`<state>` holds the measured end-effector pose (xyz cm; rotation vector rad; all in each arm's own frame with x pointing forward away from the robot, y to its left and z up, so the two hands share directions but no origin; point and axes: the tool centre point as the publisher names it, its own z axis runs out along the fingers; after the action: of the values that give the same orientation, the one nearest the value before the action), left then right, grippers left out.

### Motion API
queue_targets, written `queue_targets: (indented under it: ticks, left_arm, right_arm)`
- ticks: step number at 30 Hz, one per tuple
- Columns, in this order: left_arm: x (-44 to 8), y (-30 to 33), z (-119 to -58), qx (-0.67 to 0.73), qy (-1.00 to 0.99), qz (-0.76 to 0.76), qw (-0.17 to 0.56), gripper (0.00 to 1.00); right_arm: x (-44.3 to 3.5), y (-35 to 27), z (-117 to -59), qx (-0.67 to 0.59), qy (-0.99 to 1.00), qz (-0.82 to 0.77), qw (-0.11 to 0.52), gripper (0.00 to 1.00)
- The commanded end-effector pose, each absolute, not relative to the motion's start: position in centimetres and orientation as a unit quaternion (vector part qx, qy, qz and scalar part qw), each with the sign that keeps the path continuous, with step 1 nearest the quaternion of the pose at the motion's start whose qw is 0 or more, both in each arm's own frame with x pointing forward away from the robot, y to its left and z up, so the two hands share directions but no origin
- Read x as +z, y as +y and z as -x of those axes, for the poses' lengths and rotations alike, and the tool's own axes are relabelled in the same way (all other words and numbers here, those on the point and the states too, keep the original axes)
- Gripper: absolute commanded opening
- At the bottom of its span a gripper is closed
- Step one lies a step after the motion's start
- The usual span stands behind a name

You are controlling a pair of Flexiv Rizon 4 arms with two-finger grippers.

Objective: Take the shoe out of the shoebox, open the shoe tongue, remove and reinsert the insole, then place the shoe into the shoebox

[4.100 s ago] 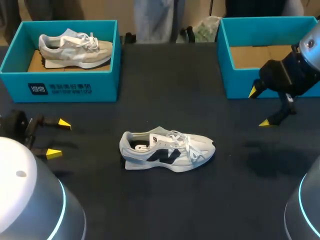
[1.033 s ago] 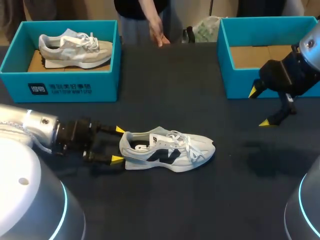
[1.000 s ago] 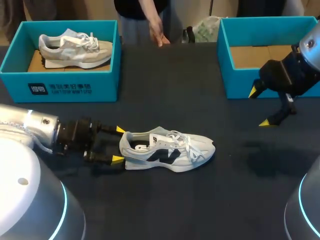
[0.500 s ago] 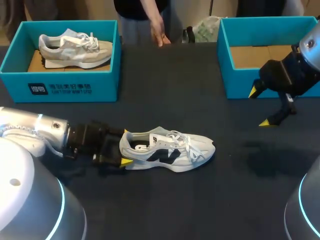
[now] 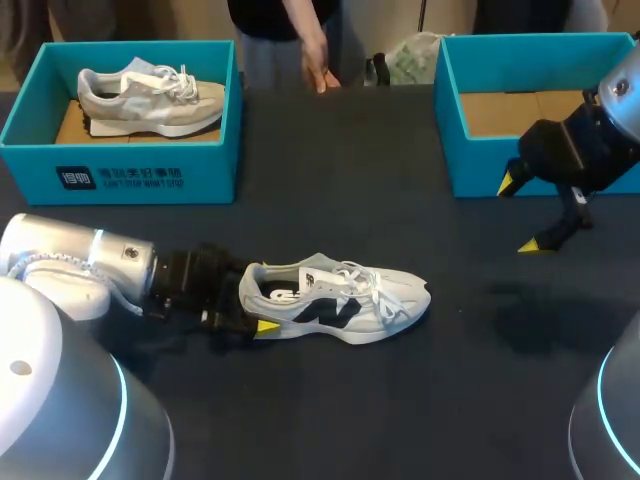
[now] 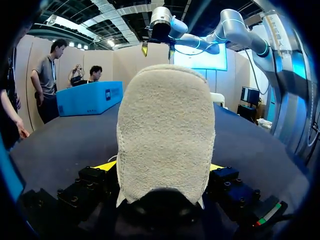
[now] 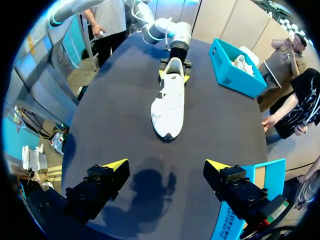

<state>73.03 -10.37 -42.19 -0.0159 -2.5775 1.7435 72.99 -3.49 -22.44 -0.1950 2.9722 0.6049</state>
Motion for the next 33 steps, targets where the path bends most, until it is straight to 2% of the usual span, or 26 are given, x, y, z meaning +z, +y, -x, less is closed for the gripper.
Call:
queue_targets:
  ticks: [1,6,7,8,9,10,11,33]
  left_arm:
    - [-42.76,-10.97,-73.08,0.556,-0.831,0.001,0.016,1.0]
    - [-43.24,-11.12,-72.8,0.557,-0.831,-0.006,0.017,0.99]
    - [-43.33,-11.15,-72.8,0.557,-0.83,-0.006,0.017,0.75]
    - [-43.39,-11.18,-72.8,0.557,-0.83,-0.007,0.018,0.4]
    - [-43.41,-11.2,-72.79,0.557,-0.83,-0.007,0.018,0.18]
    - [-43.43,-11.24,-72.78,0.557,-0.83,-0.007,0.019,0.07]
    - [-43.43,-11.26,-72.78,0.556,-0.831,-0.007,0.019,0.0]
    - [-43.37,-11.47,-72.65,0.556,-0.831,-0.01,0.029,0.0]
  right_arm:
    - [-22.55,-3.44,-72.99,0.198,0.977,0.064,0.051,1.0]
    - [-22.55,-3.44,-72.99,0.198,0.977,0.064,0.051,1.0]
    - [-22.55,-3.44,-72.99,0.198,0.977,0.064,0.051,1.0]
    - [-22.55,-3.44,-72.99,0.198,0.977,0.064,0.051,1.0]
    - [-22.55,-3.44,-72.99,0.198,0.977,0.064,0.051,1.0]
    - [-22.55,-3.44,-72.99,0.198,0.977,0.064,0.051,1.0]
    - [-22.55,-3.44,-72.99,0.198,0.977,0.064,0.051,1.0]
    - [-22.55,-3.44,-72.99,0.198,0.977,0.064,0.051,1.0]
